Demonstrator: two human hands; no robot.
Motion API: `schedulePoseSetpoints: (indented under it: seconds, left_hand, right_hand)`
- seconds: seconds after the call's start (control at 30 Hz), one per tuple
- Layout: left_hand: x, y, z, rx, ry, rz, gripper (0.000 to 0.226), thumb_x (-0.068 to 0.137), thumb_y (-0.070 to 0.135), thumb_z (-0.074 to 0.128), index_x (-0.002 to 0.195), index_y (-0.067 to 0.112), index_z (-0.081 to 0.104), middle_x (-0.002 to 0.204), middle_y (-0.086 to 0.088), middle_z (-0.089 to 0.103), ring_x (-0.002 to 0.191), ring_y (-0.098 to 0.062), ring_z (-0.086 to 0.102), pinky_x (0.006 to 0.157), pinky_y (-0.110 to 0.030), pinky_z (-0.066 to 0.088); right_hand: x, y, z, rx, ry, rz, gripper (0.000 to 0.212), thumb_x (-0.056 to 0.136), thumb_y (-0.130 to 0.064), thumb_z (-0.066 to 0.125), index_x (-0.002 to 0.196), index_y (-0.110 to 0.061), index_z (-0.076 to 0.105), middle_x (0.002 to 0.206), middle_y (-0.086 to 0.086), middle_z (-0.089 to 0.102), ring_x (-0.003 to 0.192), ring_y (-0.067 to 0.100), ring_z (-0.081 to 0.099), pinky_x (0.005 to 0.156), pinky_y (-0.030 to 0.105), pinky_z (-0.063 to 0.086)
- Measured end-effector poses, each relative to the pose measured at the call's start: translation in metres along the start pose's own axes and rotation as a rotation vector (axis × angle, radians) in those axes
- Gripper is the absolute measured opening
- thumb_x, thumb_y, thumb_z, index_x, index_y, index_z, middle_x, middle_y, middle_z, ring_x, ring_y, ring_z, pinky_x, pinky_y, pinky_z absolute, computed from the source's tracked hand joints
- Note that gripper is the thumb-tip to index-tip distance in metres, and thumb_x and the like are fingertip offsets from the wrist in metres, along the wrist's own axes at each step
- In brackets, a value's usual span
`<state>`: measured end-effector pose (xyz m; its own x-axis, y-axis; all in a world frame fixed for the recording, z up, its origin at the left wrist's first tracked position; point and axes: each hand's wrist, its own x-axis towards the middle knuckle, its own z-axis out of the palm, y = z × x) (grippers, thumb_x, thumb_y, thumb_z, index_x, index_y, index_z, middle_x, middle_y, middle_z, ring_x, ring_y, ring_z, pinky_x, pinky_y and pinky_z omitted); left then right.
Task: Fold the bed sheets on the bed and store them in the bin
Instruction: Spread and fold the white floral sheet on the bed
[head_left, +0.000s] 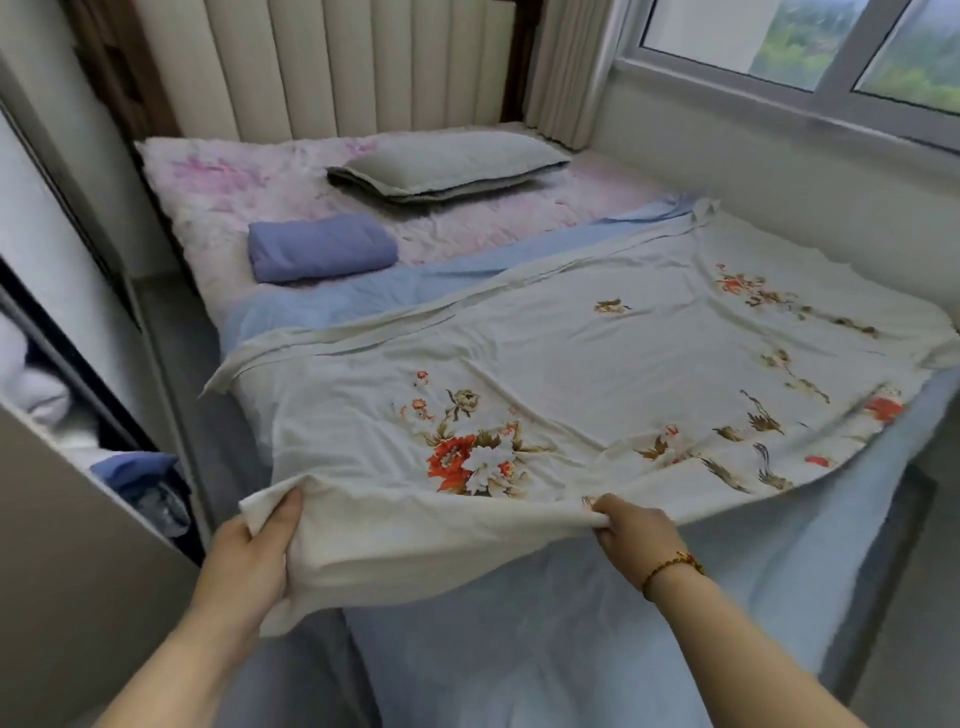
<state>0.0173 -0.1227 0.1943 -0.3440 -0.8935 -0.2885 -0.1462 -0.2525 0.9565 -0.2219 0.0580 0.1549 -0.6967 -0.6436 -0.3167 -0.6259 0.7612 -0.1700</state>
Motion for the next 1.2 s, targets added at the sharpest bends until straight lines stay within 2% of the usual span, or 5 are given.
schedulePoseSetpoints:
  seconds: [0.23,0.6,0.73,0.93,1.2]
  left_hand:
    - [0.008,-0.028,-0.002,-0.156,0.064,-0.210,0.026,0.095,0.029,0.046,0.089,0.007,0.059,0.073,-0.007,0.057,0.058,-0.019,0.058,0.045,-0.022,0.046]
    - [0.063,-0.041,-0.001,0.675,-0.829,-0.142,0.061,0.035,0.048,0.088,0.086,0.026,0.062,0.071,0.024,0.068,0.075,0.010,0.061,0.061,-0.004,0.040]
    - [0.078,-0.042,0.000,0.650,-0.684,-0.116,0.034,0.072,0.002,0.073,0.051,0.016,0.051,0.039,0.013,0.053,0.043,0.006,0.048,0.045,-0.008,0.032]
    - [0.074,-0.041,-0.018,0.284,-0.563,-0.258,0.052,0.015,0.033,0.094,0.061,0.020,0.074,0.069,0.003,0.074,0.067,-0.008,0.068,0.055,-0.016,0.049]
    - [0.051,-0.076,0.007,-0.095,-0.046,-0.396,0.026,0.094,0.017,0.047,0.109,-0.001,0.059,0.084,-0.019,0.069,0.081,-0.023,0.067,0.079,-0.024,0.051]
  right_hand:
    - [-0.013,0.010,-0.008,0.056,-0.162,-0.057,0.042,0.095,-0.048,0.033,0.066,-0.020,0.040,0.063,-0.006,0.042,0.063,0.012,0.043,0.056,0.024,0.030]
    - [0.001,0.018,-0.012,-0.590,-0.374,-0.134,0.012,0.092,-0.022,0.041,0.090,-0.027,0.051,0.072,-0.006,0.040,0.090,0.020,0.048,0.100,0.030,0.030]
    - [0.031,0.014,-0.012,-0.509,-0.187,-0.197,0.025,0.092,-0.011,0.038,0.108,-0.020,0.054,0.090,0.000,0.037,0.098,0.018,0.042,0.085,0.028,0.028]
    - [0.064,0.006,-0.011,-0.054,-0.168,-0.109,0.021,0.091,-0.014,0.040,0.076,-0.029,0.036,0.079,-0.002,0.048,0.082,0.019,0.042,0.065,0.024,0.032]
    - [0.090,-0.001,0.001,0.023,-0.318,-0.159,0.022,0.085,-0.052,0.051,0.085,-0.030,0.056,0.078,-0.010,0.055,0.083,0.015,0.053,0.067,0.020,0.040]
